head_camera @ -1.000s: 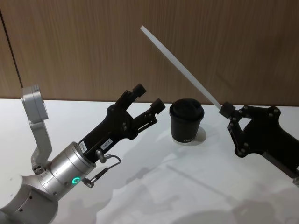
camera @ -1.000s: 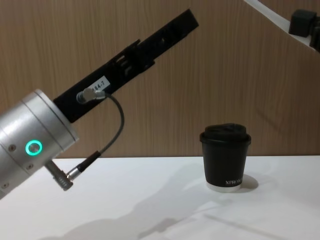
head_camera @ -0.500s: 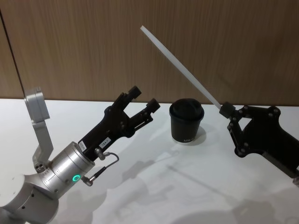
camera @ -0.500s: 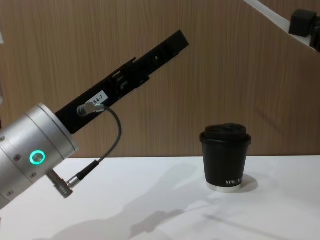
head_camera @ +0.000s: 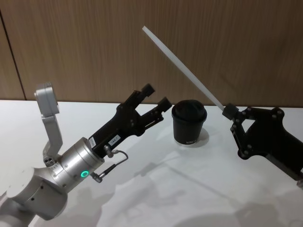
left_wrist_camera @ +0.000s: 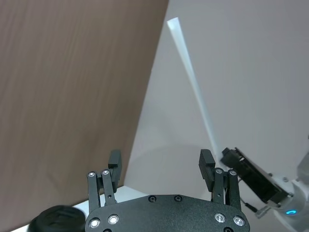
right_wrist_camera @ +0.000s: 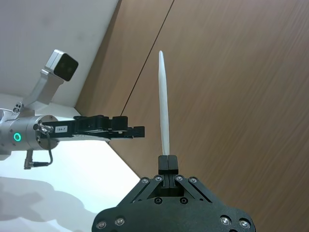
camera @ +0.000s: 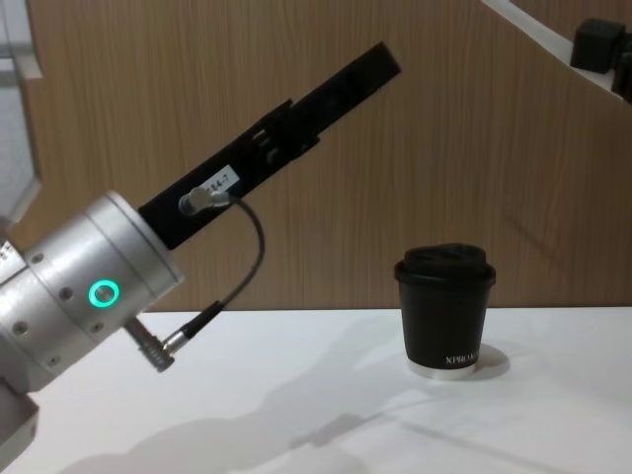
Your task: Pick up the straw with one hand, pass it to the other hand, and insert it into the cup.
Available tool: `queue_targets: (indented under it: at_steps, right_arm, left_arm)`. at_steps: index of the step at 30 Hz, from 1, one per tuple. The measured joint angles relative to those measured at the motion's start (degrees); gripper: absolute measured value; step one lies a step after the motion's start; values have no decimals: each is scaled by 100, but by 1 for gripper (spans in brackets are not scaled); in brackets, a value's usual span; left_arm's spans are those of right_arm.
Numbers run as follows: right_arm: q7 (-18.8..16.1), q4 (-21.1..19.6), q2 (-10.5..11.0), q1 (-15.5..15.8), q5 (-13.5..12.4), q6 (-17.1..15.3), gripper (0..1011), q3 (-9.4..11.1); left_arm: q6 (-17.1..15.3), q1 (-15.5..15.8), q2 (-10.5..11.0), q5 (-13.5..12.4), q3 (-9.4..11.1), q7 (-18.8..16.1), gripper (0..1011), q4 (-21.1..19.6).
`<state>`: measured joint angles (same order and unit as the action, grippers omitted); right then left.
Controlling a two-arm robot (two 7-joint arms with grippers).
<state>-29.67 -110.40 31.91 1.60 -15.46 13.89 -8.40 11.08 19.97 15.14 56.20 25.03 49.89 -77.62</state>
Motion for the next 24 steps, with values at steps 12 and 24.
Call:
queue_targets:
  at_steps: [12, 24]
  right_arm:
    - [0, 0, 0, 0, 0, 0, 0, 0]
    - [0, 0, 0, 0, 0, 0, 0, 0]
  left_arm:
    - [-58, 238, -79, 102, 136, 236, 1003, 66]
    - [-55, 468, -162, 205, 214, 395, 1003, 277]
